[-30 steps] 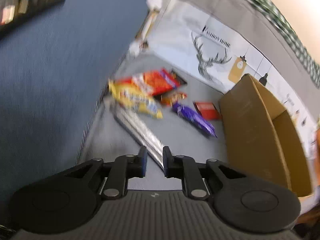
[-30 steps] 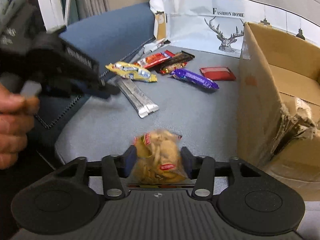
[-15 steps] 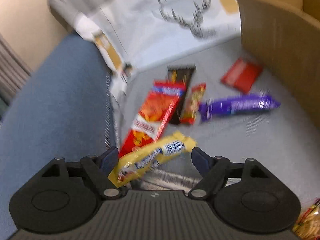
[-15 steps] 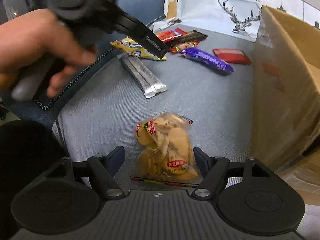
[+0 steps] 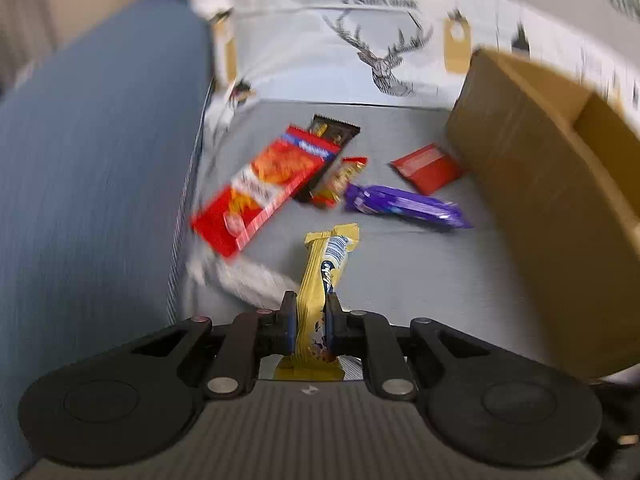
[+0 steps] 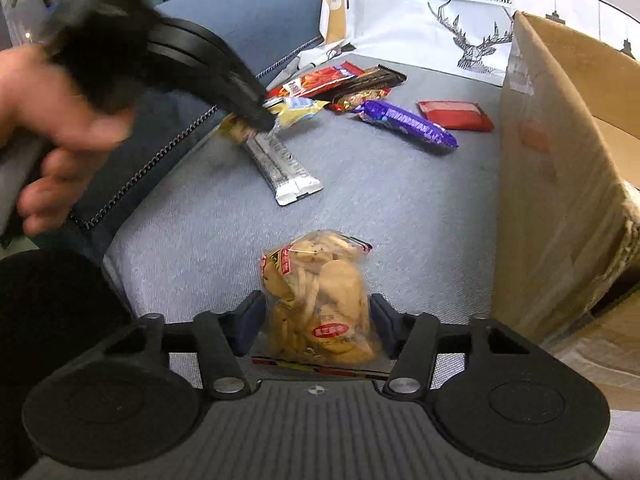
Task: Organize snacks
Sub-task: 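Lift the yellow candy stick with the left gripper while the right lifts the cookie bag, then carry the candy stick with the left gripper while the right carries the cookie bag to the box, then open the left gripper dropping the candy stick while the right drops the cookie bag into the box, then move both grippers from the box back toward the snack pile, then grasp the silver foil bar with the left gripper while the right moves over the purple chocolate bar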
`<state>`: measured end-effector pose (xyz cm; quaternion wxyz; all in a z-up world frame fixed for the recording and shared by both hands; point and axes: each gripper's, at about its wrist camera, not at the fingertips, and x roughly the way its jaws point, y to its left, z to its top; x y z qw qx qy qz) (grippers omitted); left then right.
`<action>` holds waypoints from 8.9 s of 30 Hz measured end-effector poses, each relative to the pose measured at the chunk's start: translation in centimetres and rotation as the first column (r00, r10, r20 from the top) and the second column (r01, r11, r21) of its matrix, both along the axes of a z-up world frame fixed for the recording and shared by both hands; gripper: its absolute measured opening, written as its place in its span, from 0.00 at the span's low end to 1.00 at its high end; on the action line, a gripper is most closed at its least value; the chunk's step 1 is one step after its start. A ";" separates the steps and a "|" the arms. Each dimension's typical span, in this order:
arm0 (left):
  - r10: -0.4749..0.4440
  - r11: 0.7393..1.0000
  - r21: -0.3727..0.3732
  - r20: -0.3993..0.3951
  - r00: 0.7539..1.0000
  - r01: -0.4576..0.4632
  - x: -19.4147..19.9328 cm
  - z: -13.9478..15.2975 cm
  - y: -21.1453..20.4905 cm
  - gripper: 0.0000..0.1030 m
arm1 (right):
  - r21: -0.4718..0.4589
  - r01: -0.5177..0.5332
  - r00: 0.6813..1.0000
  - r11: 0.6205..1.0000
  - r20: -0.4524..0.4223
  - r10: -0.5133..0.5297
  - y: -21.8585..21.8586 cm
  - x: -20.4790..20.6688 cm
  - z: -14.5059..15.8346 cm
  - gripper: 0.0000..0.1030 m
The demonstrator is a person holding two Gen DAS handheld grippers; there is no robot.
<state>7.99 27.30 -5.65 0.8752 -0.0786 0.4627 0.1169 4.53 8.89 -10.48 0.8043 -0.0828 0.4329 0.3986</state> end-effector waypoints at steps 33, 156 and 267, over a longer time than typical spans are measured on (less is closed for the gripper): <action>0.046 0.933 -0.348 -0.131 0.990 -0.089 -2.2 -3.9 1.5 0.16 | 0.000 0.040 0.998 0.999 0.055 -0.040 -0.8 -0.5 0.1 0.56; -0.106 0.889 -0.363 0.430 0.897 0.279 8.9 12.6 -18.1 0.13 | 0.601 0.593 0.613 0.535 0.094 -0.785 -22.7 10.2 8.2 0.46; 0.652 0.749 -0.283 0.150 0.743 -0.600 -1.1 -5.0 0.9 0.13 | -0.292 0.122 0.989 0.949 0.113 -0.092 11.9 17.4 0.5 0.63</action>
